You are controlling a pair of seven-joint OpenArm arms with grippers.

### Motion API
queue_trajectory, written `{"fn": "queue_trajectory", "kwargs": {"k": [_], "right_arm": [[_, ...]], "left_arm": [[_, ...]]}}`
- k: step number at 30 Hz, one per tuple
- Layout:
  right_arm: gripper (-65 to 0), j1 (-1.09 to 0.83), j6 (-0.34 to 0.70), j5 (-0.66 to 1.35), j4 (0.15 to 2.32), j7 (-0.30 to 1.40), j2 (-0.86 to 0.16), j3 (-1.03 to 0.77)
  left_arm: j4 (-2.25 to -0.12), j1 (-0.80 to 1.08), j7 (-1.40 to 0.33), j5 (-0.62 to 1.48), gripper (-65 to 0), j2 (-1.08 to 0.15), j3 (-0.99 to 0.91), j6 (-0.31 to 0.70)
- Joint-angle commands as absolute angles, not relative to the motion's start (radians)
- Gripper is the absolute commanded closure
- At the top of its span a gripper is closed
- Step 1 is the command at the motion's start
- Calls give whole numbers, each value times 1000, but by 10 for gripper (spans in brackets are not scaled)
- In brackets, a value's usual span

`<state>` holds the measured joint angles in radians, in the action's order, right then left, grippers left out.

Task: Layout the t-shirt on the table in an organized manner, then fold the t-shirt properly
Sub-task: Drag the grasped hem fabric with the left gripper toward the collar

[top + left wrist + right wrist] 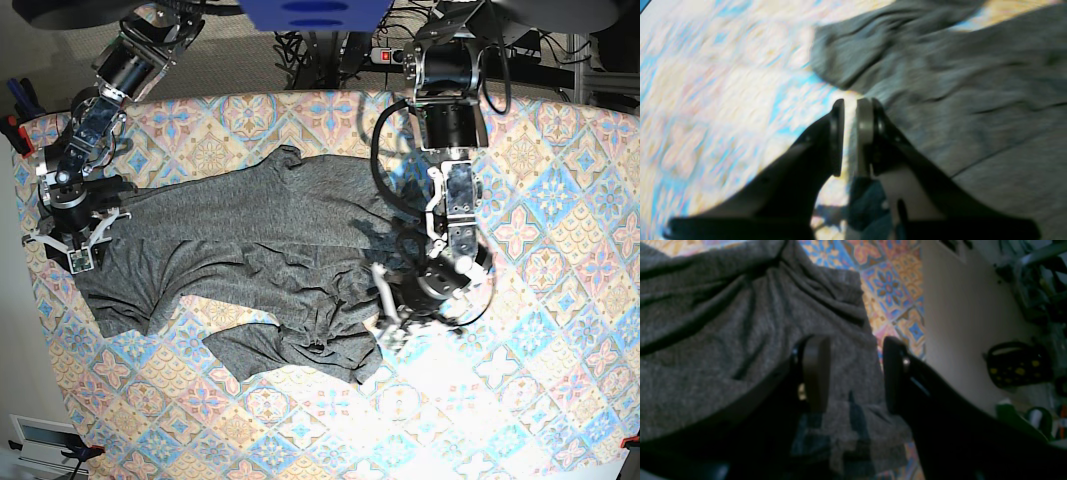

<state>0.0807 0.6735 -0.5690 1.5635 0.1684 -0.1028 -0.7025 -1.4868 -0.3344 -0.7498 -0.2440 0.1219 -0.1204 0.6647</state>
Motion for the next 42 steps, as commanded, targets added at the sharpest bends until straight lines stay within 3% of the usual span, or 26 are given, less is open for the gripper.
{"fn": "queue_trajectory", "kwargs": {"k": [1, 8, 12, 20, 28, 31, 37, 40, 42], "right_arm": [[-245, 97, 661, -553, 1583, 148, -119, -707], [-245, 97, 661, -553, 1583, 148, -119, -708], [-245, 71, 661, -553, 1583, 148, -119, -708], [-245, 62, 661, -553, 1583, 148, -119, -710], [-245, 62, 661, -553, 1583, 148, -119, -710], [-244, 62, 661, -553, 1583, 148, -119, -710], [-245, 70, 661, -552, 1549, 150, -119, -829], [-246, 70, 661, -552, 1508, 150, -119, -868], [-251, 70, 661, -552, 1495, 153, -119, -883]], "left_arm": [[-1466, -406, -731, -231, -103, 127, -119, 656], [-978, -659, -720, -142, -387, 150, -193, 657], [-737, -736, -598, -82, -469, 120, -183, 657], [-437, -763, -369, -81, -466, 117, -185, 657], [-302, -763, -302, -82, -461, 116, -79, 662], [-291, -757, -302, -70, -403, 116, 10, 698], [-297, -733, -297, -67, -189, 116, -47, 698], [-297, -739, -300, -67, -163, 116, -107, 698], [-297, -745, -303, -67, -186, 116, -128, 698]]}}
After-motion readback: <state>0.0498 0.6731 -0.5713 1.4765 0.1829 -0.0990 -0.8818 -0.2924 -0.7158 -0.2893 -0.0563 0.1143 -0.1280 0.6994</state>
